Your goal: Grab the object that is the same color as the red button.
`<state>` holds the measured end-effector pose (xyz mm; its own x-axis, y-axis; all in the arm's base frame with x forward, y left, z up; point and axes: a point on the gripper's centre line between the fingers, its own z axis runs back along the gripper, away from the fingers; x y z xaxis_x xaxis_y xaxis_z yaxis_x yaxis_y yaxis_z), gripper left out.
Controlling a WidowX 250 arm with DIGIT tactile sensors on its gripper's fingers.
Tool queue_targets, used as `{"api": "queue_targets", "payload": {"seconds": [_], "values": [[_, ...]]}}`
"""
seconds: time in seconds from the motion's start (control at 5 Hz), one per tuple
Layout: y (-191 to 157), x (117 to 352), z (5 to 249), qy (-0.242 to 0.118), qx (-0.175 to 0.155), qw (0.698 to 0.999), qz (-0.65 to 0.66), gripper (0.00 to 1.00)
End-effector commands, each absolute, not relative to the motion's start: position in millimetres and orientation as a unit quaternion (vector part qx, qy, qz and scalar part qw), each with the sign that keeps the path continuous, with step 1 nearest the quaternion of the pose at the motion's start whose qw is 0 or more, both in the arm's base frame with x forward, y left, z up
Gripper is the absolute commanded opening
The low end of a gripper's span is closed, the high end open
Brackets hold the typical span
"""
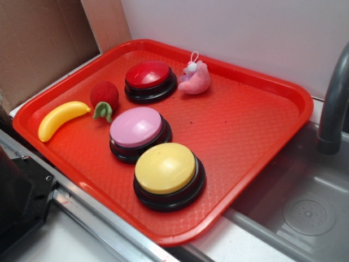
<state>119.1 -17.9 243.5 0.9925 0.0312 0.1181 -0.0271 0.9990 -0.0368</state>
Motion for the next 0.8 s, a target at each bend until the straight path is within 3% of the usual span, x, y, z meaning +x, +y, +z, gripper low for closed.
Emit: {"api": "queue_targets", "payload": {"seconds": [0.0,0.4,0.6], "values": [[-18,119,244,-0.059,-0.018,0.998,0.015,1.00],[-7,144,223,-0.089,-0.007,0.990,0.108,1.00],[4,162,201,-0.086,-0.018,0.980,0.177,1.00]]}}
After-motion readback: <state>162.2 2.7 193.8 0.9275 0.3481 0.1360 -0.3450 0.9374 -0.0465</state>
